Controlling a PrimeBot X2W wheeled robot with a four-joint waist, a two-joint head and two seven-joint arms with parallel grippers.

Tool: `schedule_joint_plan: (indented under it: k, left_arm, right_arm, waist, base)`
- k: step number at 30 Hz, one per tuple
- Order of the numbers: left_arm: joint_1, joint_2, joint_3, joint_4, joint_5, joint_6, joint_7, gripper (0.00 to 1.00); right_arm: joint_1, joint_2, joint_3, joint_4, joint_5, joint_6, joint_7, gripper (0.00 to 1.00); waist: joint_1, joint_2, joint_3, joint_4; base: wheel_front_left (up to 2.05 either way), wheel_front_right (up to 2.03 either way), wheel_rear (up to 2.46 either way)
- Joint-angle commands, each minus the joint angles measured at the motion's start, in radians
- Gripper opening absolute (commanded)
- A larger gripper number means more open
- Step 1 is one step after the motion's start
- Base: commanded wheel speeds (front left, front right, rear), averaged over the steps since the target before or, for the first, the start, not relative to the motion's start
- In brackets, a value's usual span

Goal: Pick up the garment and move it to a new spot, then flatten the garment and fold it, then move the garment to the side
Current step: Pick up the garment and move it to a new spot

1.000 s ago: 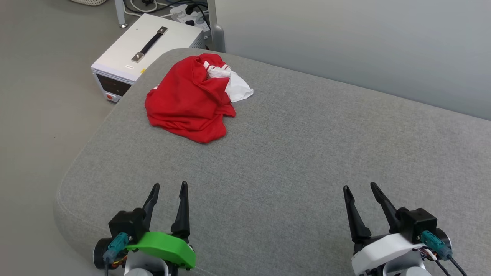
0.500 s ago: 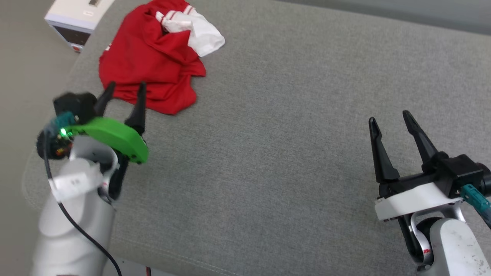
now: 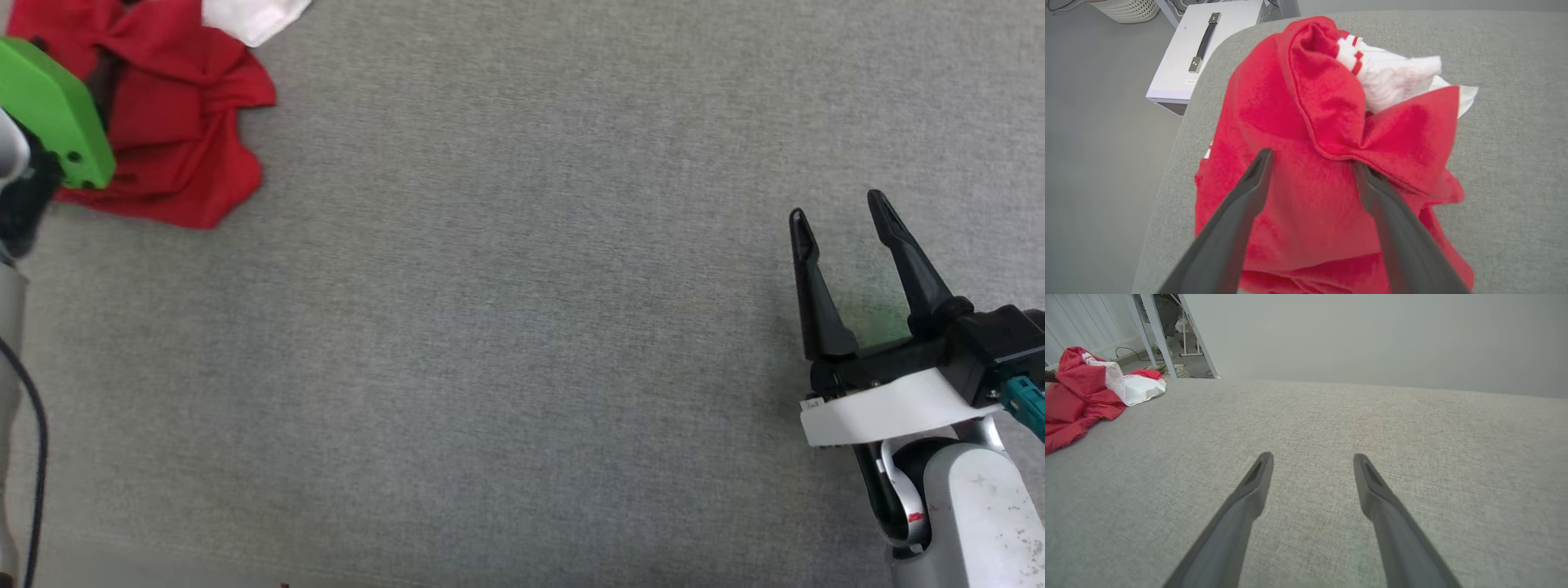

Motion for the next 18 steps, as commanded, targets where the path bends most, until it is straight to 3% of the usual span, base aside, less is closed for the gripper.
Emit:
schedule_joint_plan:
  k: [1, 5, 14, 15, 16, 18]
  left_arm:
    - [-0.034, 0.022, 0.0, 0.022, -0.023, -0.003, 0.011, 1.0]
    - [-0.08, 0.052, -0.008, 0.08, -0.049, -0.003, 0.031, 1.0]
    - [-0.075, 0.048, -0.088, 0.143, -0.171, -0.003, 0.052, 1.0]
    - [-0.069, 0.048, -0.103, 0.144, -0.187, -0.003, 0.059, 0.28]
    - [-0.064, 0.049, -0.116, 0.143, -0.199, -0.003, 0.063, 0.0]
    - [-0.055, 0.055, -0.14, 0.137, -0.228, -0.003, 0.066, 0.0]
  right_arm:
    - [-0.018, 0.001, 0.003, -0.002, -0.001, -0.001, -0.011, 1.0]
    - [-0.026, 0.004, 0.006, 0.001, 0.001, -0.001, -0.022, 1.0]
    - [-0.037, 0.012, 0.004, 0.017, -0.005, -0.001, -0.033, 1.0]
    - [-0.037, 0.013, 0.003, 0.019, -0.006, -0.001, -0.033, 1.0]
    - [-0.037, 0.013, 0.001, 0.021, -0.007, -0.001, -0.033, 1.0]
    - [-0.038, 0.014, -0.002, 0.026, -0.009, -0.001, -0.031, 1.0]
  waist:
    - [-0.0001, 0.0, 0.091, -0.095]
    - [-0.0001, 0.0, 0.114, -0.118]
    - [-0.0001, 0.0, 0.131, -0.133]
    - [-0.0001, 0.0, 0.13, -0.132]
    - [-0.0001, 0.0, 0.128, -0.13]
    - [-0.0001, 0.0, 0.122, -0.126]
  base:
    - [0.0, 0.0, 0.0]
    - [0.0, 0.0, 0.0]
    - [0.0, 0.0, 0.0]
    - [0.0, 0.0, 0.0]
    - [0.0, 0.0, 0.0]
    - [0.0, 0.0, 0.0]
